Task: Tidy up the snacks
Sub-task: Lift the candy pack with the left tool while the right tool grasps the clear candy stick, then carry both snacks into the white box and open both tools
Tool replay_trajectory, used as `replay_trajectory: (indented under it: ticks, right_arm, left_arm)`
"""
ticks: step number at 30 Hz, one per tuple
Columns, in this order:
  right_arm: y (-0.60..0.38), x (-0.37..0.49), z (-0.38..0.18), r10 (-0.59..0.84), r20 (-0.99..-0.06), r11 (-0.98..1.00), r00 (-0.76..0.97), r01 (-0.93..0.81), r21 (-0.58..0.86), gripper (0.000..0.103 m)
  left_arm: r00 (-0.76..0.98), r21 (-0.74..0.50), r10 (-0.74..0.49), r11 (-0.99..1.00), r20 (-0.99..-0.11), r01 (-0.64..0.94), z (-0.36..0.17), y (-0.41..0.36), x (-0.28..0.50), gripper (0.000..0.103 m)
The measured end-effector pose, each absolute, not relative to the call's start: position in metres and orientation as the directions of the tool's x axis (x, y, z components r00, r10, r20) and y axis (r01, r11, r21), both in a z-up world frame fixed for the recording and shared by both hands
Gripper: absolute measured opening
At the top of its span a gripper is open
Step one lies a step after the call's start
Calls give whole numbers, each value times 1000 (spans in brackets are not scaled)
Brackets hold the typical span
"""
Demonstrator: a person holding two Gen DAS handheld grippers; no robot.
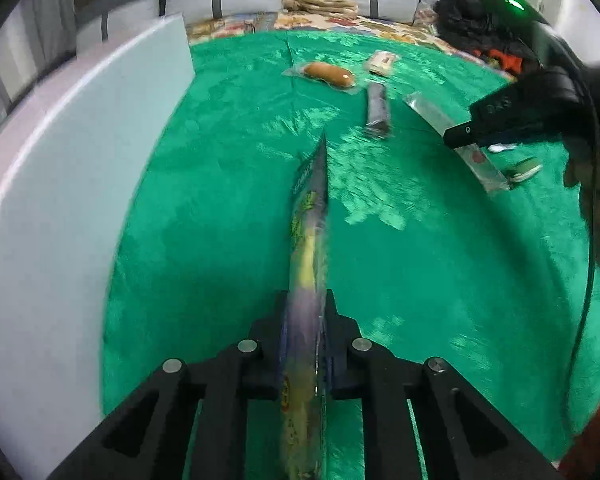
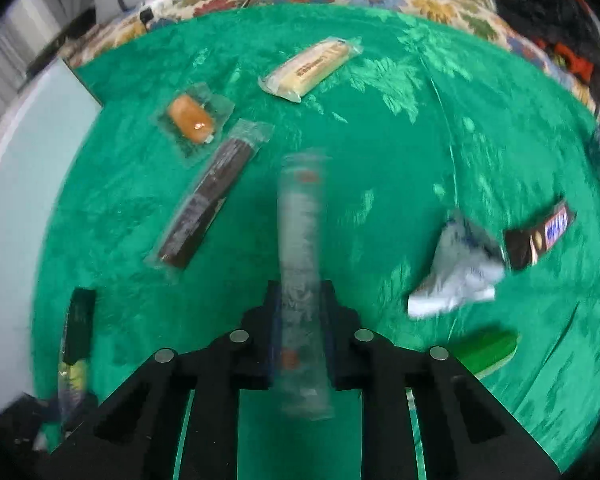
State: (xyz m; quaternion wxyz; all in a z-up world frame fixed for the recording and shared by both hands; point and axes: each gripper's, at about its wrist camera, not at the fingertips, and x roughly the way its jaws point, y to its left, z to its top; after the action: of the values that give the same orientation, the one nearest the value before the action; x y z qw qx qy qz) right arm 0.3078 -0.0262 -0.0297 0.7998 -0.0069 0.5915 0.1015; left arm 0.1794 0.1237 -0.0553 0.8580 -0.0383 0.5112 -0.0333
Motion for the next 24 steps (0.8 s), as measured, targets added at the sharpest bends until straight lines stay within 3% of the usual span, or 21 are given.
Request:
replay_trajectory:
  ticks: [8,14,19,24]
  right_arm:
    - [-69,223,8,431,-850,902,304,-122,414,19]
    - [-46,195,34,602,-743,793,294,-107,600,19]
    - [33,187,92,753,-598,655,274,-232,719,19]
    - [142,173,124,820,-540,569,191,-370,734,19]
  left_arm:
    - [549,-317,-238,947,-801,-52,-20,137,121,13]
    - [638,-412,-277,909,-718,-69,40,169,93,13]
    - [708,-363,-158,920,-688,-148,88,235,83,13]
    - [668,-224,47,923,-743,-314,87,314,80,13]
